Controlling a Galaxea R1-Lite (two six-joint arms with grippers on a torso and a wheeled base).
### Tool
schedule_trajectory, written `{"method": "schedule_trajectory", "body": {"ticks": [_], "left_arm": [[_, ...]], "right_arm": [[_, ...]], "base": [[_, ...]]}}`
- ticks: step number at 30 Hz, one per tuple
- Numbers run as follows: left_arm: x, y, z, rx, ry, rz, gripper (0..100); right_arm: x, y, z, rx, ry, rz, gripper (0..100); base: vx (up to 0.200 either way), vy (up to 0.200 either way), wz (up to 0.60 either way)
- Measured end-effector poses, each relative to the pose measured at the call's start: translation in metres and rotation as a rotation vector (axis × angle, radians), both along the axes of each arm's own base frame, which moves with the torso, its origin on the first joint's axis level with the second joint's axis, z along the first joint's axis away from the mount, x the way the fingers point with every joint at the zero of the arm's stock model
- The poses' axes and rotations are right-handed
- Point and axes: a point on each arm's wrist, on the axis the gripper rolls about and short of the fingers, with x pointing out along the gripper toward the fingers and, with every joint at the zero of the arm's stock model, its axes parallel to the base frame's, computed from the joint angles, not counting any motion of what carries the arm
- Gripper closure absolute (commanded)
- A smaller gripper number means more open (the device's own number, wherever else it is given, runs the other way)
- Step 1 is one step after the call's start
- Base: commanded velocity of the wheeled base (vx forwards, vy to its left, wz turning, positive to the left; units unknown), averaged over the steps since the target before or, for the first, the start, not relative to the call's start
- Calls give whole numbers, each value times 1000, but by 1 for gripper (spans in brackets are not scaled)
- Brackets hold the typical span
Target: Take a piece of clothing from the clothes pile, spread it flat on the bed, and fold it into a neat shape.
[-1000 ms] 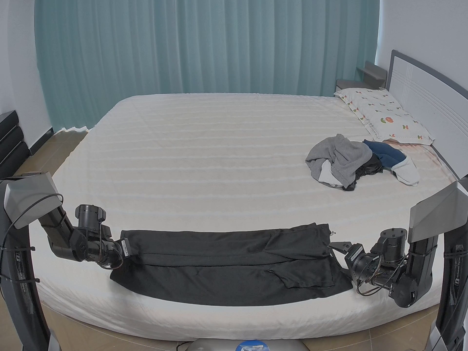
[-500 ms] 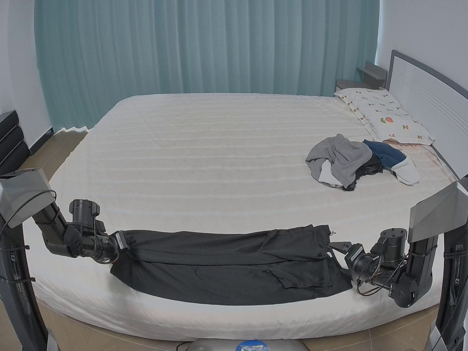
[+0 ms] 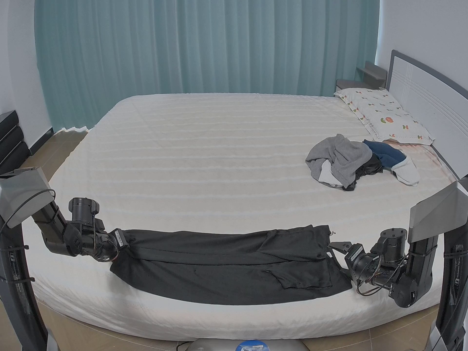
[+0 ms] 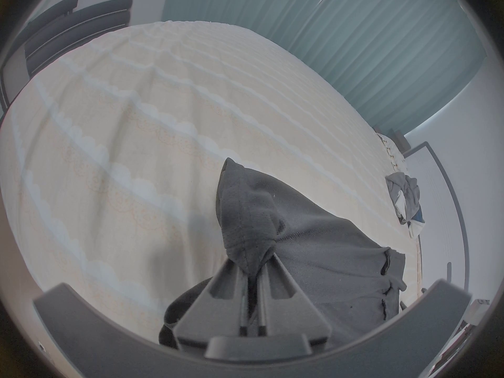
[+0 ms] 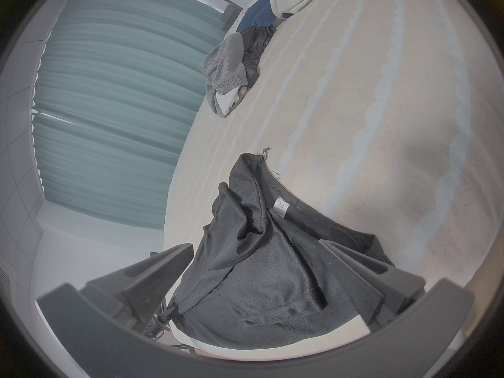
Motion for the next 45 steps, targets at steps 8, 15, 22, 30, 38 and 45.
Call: {"method": "schedule_trajectory", "body": {"ticks": [8, 15, 22, 30, 38, 45], "left_arm": [[3, -1, 4, -26, -10, 30, 100], [4, -2, 4, -31, -9, 37, 100], [4, -3, 5, -30, -10, 40, 100], [14, -7, 13, -86, -29, 97, 100], [13, -28, 30, -105, -25, 62, 100], [9, -44, 47, -132, -10, 49, 100]], "right_arm": [[0, 0, 0, 0, -1, 0, 0], [0, 0, 0, 0, -1, 0, 0], [0, 0, 0, -1, -1, -1, 0], [1, 0, 0, 1, -3, -3, 0], [1, -1, 0, 4, -2, -6, 0], [1, -1, 0, 4, -2, -8, 0]], "base": [[0, 0, 0], [-171, 0, 0], [0, 0, 0], [0, -25, 0], [0, -200, 0], [0, -200, 0]]}}
